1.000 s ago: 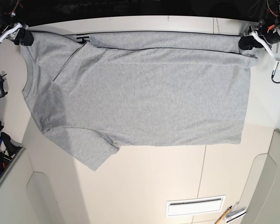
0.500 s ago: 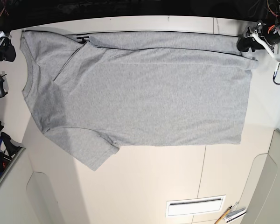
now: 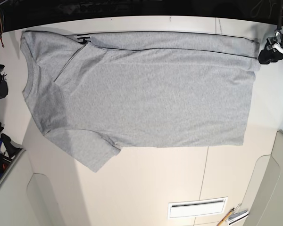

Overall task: Fold the T-shirt properly
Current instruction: 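Move both grippers to the opposite side edge and pinch it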

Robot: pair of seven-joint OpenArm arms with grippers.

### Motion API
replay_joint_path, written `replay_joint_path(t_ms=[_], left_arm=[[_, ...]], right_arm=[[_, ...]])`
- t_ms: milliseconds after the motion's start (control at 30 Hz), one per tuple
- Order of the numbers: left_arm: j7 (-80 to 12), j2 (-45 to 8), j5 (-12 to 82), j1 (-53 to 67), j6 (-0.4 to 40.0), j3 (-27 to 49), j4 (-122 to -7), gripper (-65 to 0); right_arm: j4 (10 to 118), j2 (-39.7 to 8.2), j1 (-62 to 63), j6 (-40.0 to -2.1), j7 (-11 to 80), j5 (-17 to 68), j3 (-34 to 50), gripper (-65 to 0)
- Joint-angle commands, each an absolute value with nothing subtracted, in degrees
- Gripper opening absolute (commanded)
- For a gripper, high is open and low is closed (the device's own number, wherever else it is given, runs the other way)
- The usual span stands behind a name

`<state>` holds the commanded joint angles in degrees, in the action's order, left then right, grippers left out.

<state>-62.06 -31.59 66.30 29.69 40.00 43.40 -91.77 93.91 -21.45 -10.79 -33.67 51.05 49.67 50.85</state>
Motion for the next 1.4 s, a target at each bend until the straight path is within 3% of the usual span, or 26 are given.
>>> replay_joint_path(t_ms=[100,233,400,500,767,1067,1400], left_arm=[[-61.41,-31.62,67.96,29.15,40.00,47.72,-91.77,-31.9],[-59.75,-31.62,67.79,25.78,40.00,47.53,-91.77,-31.8],[-48.05,-31.66,57.65,21.45,40.00,44.95,-91.70,-23.9],[-46.46,-31.83,53.71,17.19,40.00,40.56,-89.82,-23.9],[-42.44,-33.43,45.19,-2.96,40.00,29.04,-66.54,-23.9],[-37.91,-34.44,40.64,-18.17,40.00,16.75,-45.50,-23.9],[-37.58,-31.88,40.91,-19.94,40.00,10.39,-44.51,-23.9]], right_arm=[[89.36,-22.55,-7.01,-33.63,48.42,47.31,50.26,-34.2],[82.30,-23.51,-0.99,-33.63,45.12,44.51,46.41,-34.2],[72.97,-23.97,6.92,-32.69,38.33,36.38,39.11,-34.2],[66.74,-23.97,12.23,-32.51,35.64,33.85,34.76,-34.2],[52.80,-23.94,21.02,-31.68,30.30,26.83,25.82,-34.2],[50.22,-23.92,21.08,-31.70,30.00,24.69,24.45,-34.2],[50.17,-21.08,21.10,-31.75,30.06,24.38,21.06,-34.2]])
